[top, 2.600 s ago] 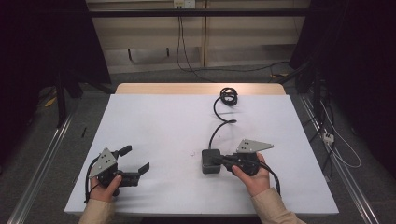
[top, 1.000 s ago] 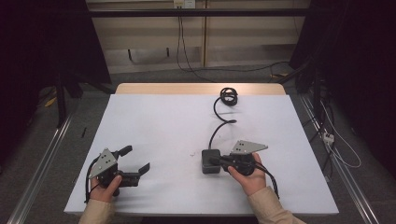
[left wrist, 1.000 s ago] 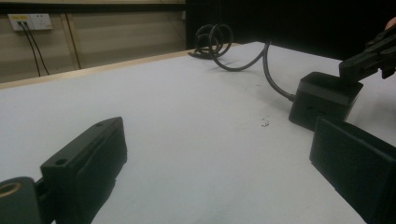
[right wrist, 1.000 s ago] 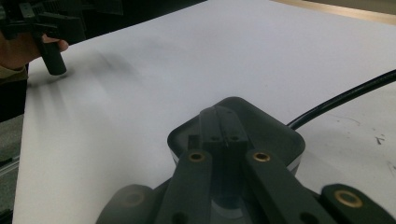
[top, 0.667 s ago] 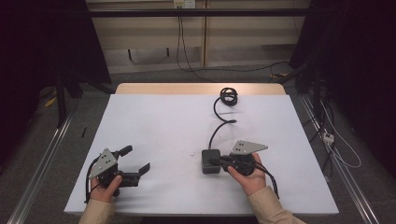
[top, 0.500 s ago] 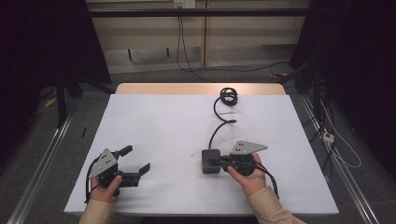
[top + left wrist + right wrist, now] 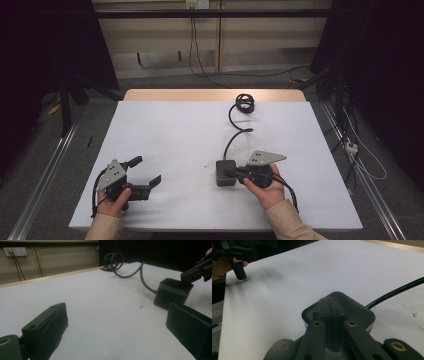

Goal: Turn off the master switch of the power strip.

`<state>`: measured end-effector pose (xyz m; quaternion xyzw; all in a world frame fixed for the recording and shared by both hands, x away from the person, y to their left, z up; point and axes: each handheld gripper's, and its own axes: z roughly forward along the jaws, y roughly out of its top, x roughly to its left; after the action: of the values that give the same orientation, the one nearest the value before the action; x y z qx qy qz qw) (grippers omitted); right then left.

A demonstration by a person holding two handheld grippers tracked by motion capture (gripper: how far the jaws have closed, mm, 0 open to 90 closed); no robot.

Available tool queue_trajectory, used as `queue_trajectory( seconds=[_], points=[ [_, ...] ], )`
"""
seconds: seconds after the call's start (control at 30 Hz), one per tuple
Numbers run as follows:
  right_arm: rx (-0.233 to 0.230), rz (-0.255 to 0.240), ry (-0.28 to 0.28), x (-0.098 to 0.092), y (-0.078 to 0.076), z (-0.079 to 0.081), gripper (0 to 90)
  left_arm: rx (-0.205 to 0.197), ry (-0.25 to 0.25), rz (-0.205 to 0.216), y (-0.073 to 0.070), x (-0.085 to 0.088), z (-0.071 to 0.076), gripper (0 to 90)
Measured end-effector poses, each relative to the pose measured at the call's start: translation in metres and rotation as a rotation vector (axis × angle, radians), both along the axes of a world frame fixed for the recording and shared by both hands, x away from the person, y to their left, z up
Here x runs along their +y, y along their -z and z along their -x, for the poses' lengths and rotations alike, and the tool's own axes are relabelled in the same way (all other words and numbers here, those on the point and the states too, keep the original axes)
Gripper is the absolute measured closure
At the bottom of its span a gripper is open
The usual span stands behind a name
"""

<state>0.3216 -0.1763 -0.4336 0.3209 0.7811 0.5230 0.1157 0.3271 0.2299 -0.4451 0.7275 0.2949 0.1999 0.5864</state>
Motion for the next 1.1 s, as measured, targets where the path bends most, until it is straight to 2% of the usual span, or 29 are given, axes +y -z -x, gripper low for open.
queue_trajectory(
  seconds=[0.13,0.23,0.5,1.1],
  points=[
    [0.007,-0.002,-0.005,0.0012,0.0001,0.0007,90.0,0.000,0.001,-0.002,-0.0001,0.0000,0.0001,3.8],
    [-0.013,0.018,-0.006,0.0026,-0.0007,0.0018,90.0,-0.003,0.002,-0.005,-0.0004,0.0002,0.0000,3.8],
    [0.000,0.010,-0.003,0.0023,-0.0006,0.0014,90.0,0.000,0.000,-0.004,-0.0003,0.0001,0.0004,3.8],
    [-0.010,0.032,0.001,0.0040,-0.0012,0.0024,90.0,-0.003,0.000,0.001,-0.0002,0.0004,0.0002,3.8]
  ],
)
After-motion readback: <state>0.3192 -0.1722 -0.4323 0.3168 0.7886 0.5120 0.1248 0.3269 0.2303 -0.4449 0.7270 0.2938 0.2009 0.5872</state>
